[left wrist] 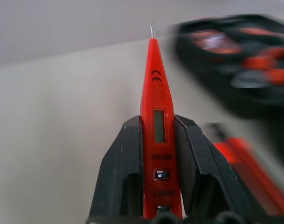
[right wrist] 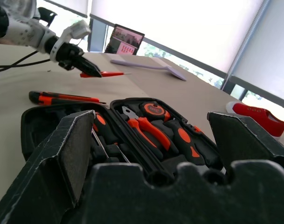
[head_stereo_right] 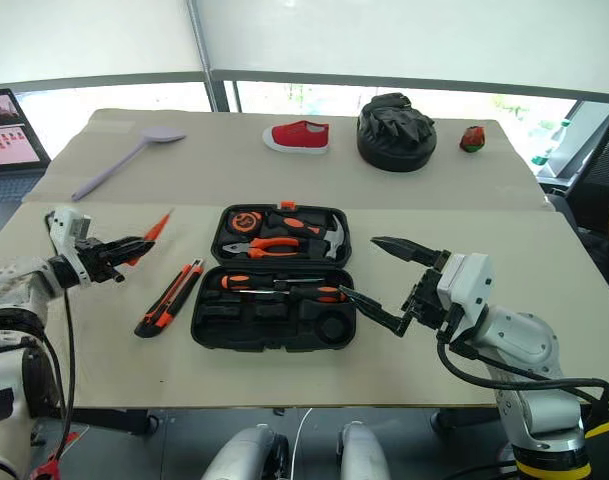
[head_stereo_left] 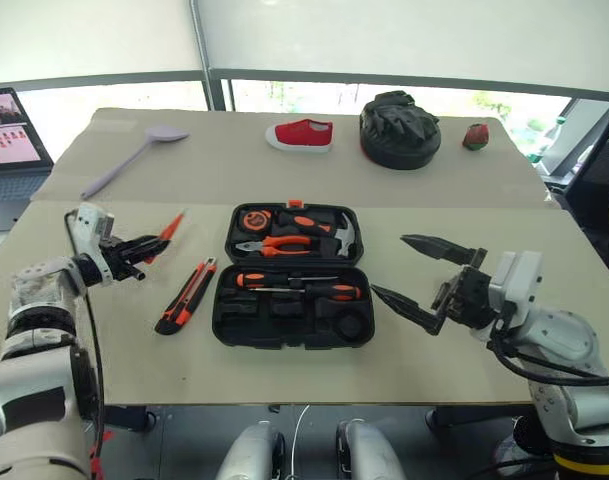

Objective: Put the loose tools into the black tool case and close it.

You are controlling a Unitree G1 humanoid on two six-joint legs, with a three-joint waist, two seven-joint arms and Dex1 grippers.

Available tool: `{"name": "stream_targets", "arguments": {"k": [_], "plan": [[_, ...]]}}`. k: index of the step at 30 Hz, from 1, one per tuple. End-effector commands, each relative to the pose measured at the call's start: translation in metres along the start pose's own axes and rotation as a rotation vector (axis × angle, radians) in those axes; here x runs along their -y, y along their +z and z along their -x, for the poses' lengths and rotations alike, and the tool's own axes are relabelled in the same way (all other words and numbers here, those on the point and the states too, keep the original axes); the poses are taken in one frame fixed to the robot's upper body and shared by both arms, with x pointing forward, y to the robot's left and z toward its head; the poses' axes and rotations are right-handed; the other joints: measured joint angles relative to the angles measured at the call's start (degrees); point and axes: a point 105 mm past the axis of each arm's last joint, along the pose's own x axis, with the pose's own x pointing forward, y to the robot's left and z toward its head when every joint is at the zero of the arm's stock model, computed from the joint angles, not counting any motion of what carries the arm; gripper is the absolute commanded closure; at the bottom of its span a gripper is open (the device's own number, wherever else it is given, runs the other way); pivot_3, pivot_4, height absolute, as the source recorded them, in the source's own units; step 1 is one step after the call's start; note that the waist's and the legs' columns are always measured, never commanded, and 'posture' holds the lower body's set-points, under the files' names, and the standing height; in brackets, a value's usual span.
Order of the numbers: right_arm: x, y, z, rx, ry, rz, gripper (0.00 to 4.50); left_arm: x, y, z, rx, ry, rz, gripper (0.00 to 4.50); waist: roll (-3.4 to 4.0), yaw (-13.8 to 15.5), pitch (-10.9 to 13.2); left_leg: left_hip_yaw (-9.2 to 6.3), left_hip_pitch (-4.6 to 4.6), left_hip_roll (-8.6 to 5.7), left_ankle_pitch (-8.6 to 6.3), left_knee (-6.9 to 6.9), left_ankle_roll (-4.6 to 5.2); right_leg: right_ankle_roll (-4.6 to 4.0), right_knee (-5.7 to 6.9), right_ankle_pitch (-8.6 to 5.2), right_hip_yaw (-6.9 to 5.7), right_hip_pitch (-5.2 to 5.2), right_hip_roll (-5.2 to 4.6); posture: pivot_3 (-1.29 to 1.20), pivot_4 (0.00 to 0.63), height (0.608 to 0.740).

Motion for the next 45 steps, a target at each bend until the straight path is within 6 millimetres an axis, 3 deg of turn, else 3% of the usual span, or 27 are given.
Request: {"name": "stream_targets", "arguments": {"k": [1,4,10,13,21,30,45], "plan": [[-0.005,0.007,0.008,0.001,0.069,0.008,0.00,0.038,0.026,-0.004,-0.034,-0.244,-0.117,4.02,0.00,0.00,0.00,0.00,0.02,0.03,-0.02,0.00,0.04,0.00,-0.01,0.00,0.03,0.00,-0.03,0.00,0.150,0.740],[-0.014,0.001,0.013,-0.050,0.152,-0.015,0.00,0.079,0.020,-0.013,-0.199,-0.426,-0.172,4.02,0.01,-0.28,0.00,-0.01,0.01,0.13,-0.07,0.00,0.12,-0.01,-0.01,0.00,0.12,0.02,-0.21,0.00,0.150,0.740],[-0.027,0.007,-0.007,-0.014,0.235,-0.017,0.00,0.110,0.011,-0.039,-0.259,-0.499,-0.261,4.02,0.01,0.13,0.01,-0.02,0.09,0.14,-0.02,0.01,0.03,-0.02,-0.04,-0.01,0.18,0.08,-0.24,0.00,0.150,0.740],[-0.032,0.010,-0.016,0.006,0.255,-0.034,0.00,0.111,0.001,-0.047,-0.291,-0.468,-0.290,4.02,0.01,0.14,0.01,-0.02,0.10,0.15,0.00,0.02,0.03,-0.03,-0.02,-0.02,0.11,0.07,-0.06,0.00,0.150,0.740],[-0.035,0.006,-0.022,-0.008,0.260,-0.050,0.00,0.111,0.000,-0.076,-0.338,-0.425,-0.337,4.02,0.01,0.57,0.01,-0.01,0.02,0.08,-0.05,0.17,0.15,0.00,-0.03,-0.02,0.01,0.10,0.12,0.00,0.150,0.740],[-0.038,0.004,-0.022,-0.016,0.232,-0.065,0.00,0.112,-0.018,-0.080,-0.471,-0.442,-0.373,4.02,0.01,0.22,0.01,0.00,0.07,0.10,-0.06,0.17,0.16,0.01,-0.01,-0.03,0.05,0.13,0.20,0.00,0.150,0.740],[-0.043,0.005,-0.022,-0.017,0.237,-0.095,0.00,0.113,-0.023,-0.092,-0.607,-0.456,-0.436,4.02,0.01,0.38,0.01,0.00,0.12,0.06,-0.06,0.20,0.18,0.06,-0.01,-0.06,0.05,0.23,0.21,0.00,0.150,0.740]]}}
